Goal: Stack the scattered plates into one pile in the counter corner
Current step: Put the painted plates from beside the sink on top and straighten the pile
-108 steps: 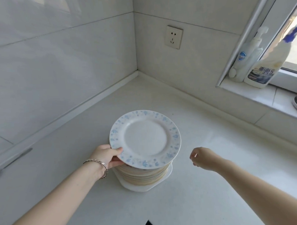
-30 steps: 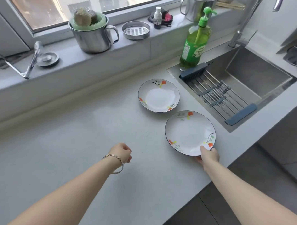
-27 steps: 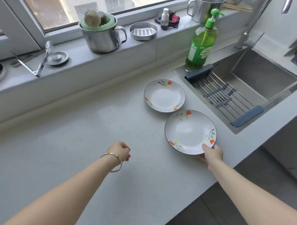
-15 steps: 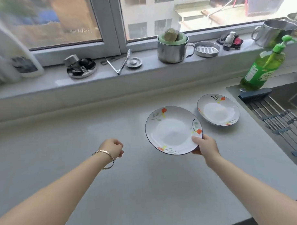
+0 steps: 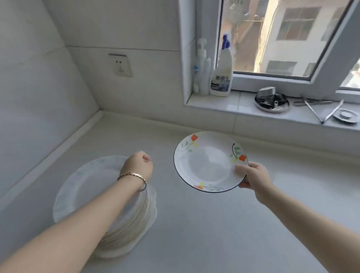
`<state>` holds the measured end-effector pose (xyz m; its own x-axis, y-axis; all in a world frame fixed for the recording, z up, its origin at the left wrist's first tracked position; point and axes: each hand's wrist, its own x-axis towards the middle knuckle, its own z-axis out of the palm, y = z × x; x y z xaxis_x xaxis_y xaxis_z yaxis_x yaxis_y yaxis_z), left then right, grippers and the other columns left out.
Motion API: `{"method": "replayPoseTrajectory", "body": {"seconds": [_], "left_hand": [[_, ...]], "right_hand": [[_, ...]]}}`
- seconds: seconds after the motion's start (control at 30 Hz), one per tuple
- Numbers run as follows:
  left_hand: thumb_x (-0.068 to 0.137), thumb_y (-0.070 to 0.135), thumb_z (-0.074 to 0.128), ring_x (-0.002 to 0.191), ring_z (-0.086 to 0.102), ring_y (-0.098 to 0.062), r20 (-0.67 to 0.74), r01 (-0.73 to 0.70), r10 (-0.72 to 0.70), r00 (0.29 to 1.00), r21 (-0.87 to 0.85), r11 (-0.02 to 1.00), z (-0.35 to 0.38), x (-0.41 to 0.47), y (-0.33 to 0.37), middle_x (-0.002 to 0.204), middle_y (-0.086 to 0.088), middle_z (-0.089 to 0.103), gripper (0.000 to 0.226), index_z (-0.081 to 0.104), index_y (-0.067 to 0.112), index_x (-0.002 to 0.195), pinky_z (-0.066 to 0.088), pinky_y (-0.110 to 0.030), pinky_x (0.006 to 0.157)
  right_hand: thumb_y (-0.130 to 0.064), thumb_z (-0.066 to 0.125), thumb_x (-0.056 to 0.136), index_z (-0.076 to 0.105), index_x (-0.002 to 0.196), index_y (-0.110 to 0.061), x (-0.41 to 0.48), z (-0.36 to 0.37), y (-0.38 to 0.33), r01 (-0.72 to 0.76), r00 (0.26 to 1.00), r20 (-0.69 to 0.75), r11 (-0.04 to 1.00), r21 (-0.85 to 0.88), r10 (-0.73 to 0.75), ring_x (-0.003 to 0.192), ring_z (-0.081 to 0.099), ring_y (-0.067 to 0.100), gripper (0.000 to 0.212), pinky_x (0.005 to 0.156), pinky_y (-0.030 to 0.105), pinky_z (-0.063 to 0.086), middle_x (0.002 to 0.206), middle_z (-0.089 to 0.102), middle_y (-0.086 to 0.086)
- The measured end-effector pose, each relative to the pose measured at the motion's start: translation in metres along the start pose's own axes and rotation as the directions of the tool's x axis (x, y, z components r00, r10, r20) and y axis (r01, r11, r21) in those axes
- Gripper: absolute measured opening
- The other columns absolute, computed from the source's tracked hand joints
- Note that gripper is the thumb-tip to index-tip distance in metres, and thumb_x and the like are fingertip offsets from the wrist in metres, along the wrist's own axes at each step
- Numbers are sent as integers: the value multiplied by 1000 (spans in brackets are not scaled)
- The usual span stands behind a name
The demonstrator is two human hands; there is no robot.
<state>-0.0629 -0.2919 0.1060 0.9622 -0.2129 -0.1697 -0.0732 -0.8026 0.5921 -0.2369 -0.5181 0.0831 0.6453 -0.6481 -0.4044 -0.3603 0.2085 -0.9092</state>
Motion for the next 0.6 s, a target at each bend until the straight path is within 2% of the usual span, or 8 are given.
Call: {"method": "replayPoseTrajectory", "body": {"seconds": [0.13,0.23,0.33,0.47,0.6], "left_hand": [[87,10,45,105,60,-31,-194,82,-75,978,28,996,-60,22,-50,112,-11,68,23,62,16,101,44,-30,81],[87,9,43,108,59,-32,-278,168,-164,946,-10,986,-89,31,-80,116,-11,66,28,61,14,108,45,-32,85],[88,9,42,109,58,-32,-284,233,-237,929,-48,971,-100,34,-106,120,-10,64,30,58,13,113,45,-33,87],[88,9,42,108,58,-32,-296,272,-281,913,-73,960,-108,34,-130,120,-11,63,32,56,12,116,44,-33,85],[88,9,42,106,59,-32,-290,299,-305,907,-66,952,-113,29,-144,118,-11,64,31,56,12,115,43,-32,81]], "right_hand": [[-6,58,86,60,71,-11,-1,86,-19,13,992,125,999,-34,-8,34,52,7,16,38,17,48,56,57,4],[-6,58,86,61,74,-9,-6,136,-29,43,976,216,993,-106,-20,43,52,13,12,40,18,48,60,58,6],[-7,56,87,63,77,-9,-12,175,-32,75,941,338,977,-198,-3,48,55,16,12,42,18,49,64,60,7],[-4,51,87,59,67,-10,-21,215,-29,130,893,450,940,-315,27,37,55,11,23,39,19,49,61,59,8],[-4,47,88,61,81,-2,-28,239,-23,134,852,516,920,-369,83,38,59,14,16,42,23,54,66,61,10]]}}
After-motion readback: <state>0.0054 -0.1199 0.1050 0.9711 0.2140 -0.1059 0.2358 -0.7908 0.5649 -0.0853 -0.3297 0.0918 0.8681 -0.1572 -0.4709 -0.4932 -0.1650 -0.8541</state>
